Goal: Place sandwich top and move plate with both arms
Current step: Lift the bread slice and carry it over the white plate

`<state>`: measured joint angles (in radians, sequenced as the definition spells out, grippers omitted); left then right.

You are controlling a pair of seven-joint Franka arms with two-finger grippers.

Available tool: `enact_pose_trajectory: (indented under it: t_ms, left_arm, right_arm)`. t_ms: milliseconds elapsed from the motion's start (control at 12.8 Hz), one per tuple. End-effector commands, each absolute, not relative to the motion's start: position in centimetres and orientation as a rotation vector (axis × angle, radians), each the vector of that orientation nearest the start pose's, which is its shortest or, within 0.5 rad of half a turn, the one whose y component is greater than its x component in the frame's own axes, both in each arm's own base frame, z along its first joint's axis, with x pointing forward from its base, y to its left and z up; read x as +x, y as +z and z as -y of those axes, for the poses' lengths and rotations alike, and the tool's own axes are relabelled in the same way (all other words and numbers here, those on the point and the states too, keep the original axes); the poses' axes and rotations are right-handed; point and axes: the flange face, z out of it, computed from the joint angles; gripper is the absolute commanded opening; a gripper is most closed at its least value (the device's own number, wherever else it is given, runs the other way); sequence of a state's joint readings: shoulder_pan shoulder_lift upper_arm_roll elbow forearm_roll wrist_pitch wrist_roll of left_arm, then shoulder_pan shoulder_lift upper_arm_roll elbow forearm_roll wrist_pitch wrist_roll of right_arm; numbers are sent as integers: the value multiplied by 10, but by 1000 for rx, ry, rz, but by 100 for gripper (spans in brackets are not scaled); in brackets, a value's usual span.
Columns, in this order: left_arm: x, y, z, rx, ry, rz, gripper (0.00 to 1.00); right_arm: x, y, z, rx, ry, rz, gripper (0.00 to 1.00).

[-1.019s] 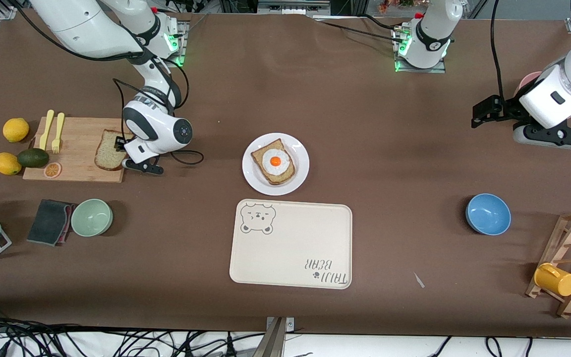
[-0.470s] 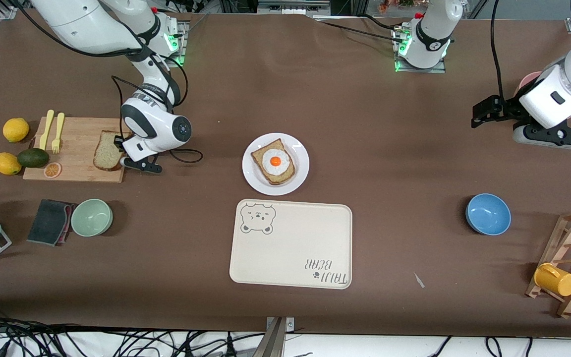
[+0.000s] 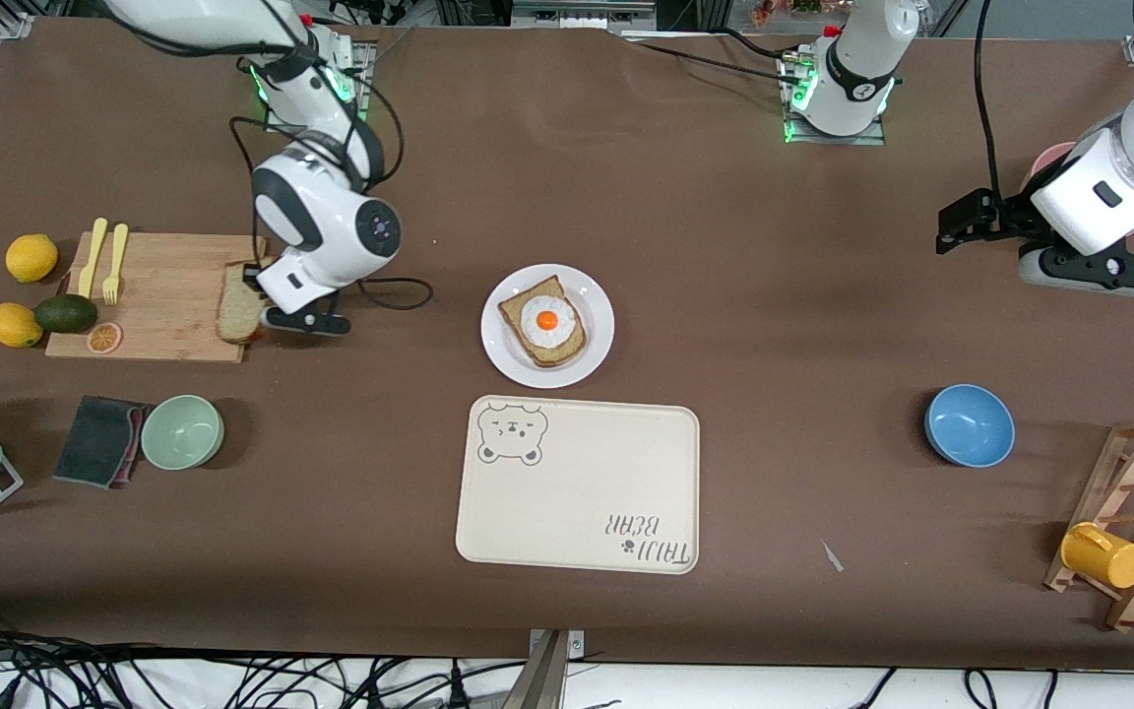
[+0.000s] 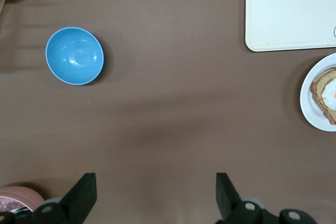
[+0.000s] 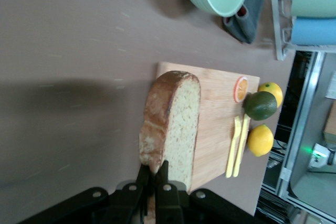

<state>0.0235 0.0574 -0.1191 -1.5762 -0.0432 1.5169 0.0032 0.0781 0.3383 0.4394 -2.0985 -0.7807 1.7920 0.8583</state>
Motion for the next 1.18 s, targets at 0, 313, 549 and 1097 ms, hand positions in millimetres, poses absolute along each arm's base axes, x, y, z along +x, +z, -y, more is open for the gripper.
enact_pose_trajectory:
  t_ms: [0, 313, 549, 1097]
  left_arm:
    - [560, 592, 58, -3147, 187, -148, 100]
    - [560, 593, 58, -3147, 185, -148, 100]
    - [560, 593, 58, -3147, 185, -148, 100]
    - [560, 592, 58, -3147, 187, -141, 100]
  right_arm:
    - [471, 305, -285, 2437, -122, -212, 0]
    - [415, 347, -385, 2467, 32, -626, 0]
    - [382, 334, -446, 2348, 232, -1003, 0]
    - [332, 273, -534, 2219, 354, -1419, 0]
